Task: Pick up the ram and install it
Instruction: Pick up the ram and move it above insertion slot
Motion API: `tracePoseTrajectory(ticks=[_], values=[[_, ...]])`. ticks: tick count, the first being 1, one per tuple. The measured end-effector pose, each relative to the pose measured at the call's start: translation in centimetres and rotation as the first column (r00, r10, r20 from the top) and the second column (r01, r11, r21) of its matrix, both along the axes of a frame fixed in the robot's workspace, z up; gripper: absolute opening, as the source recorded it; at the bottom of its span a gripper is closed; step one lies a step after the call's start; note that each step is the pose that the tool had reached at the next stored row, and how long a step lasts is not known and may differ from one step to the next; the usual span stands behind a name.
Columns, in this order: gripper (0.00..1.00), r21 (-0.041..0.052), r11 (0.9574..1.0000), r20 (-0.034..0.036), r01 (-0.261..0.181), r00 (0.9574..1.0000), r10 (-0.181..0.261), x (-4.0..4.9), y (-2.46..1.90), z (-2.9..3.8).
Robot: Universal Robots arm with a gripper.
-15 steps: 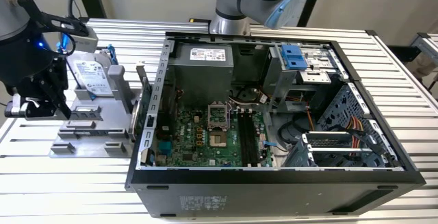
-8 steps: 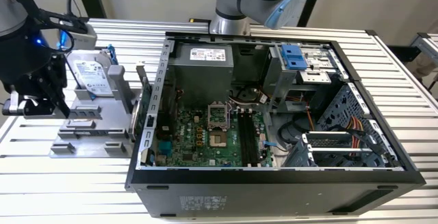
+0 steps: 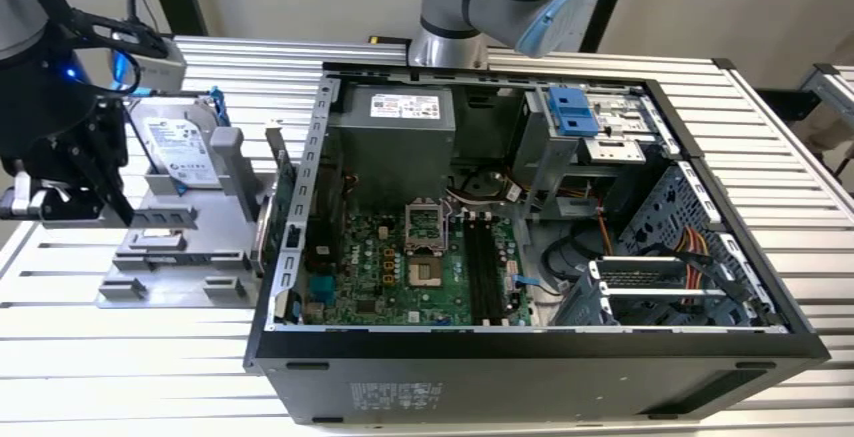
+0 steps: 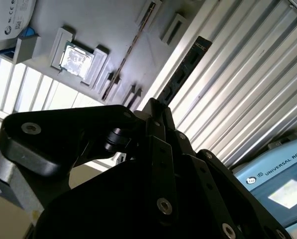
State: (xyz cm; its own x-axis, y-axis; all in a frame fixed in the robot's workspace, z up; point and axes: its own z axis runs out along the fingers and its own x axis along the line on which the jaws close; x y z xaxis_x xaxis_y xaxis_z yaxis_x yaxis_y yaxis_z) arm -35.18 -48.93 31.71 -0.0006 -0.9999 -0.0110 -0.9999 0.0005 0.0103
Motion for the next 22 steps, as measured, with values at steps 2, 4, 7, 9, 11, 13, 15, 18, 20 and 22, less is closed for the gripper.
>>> tracePoseTrajectory(ticks=[2, 4, 7, 9, 11, 13, 15, 18, 20, 22], values=[[0.00, 0.0000, 1.0000, 0.0000, 0.000, 1.0000, 0.000, 0.00, 0.00, 0.14], [0.00, 0.0000, 1.0000, 0.0001, 0.000, 1.0000, 0.000, 0.00, 0.00, 0.27], [0.00, -0.0001, 1.0000, 0.0000, 0.000, 1.0000, 0.000, 0.00, 0.00, 0.49], [0.00, 0.0001, 1.0000, 0.0001, 0.000, 1.0000, 0.000, 0.00, 0.00, 0.63], [0.00, 0.0000, 1.0000, 0.0000, 0.000, 1.0000, 0.000, -0.01, 0.00, 0.80], [0.00, 0.0001, 1.0000, 0.0000, 0.000, 1.0000, 0.000, -0.01, 0.00, 0.93], [0.00, 0.0002, 1.0000, 0.0001, 0.000, 1.0000, 0.000, -0.01, 0.00, 1.01], [0.00, 0.0002, 1.0000, 0.0002, 0.000, 1.0000, 0.000, 0.00, 0.00, 1.04], [0.00, 0.0001, 1.0000, 0.0000, 0.000, 1.0000, 0.000, -0.01, 0.00, 1.07], [0.00, 0.0001, 1.0000, 0.0000, 0.000, 1.0000, 0.000, -0.01, 0.00, 1.12]])
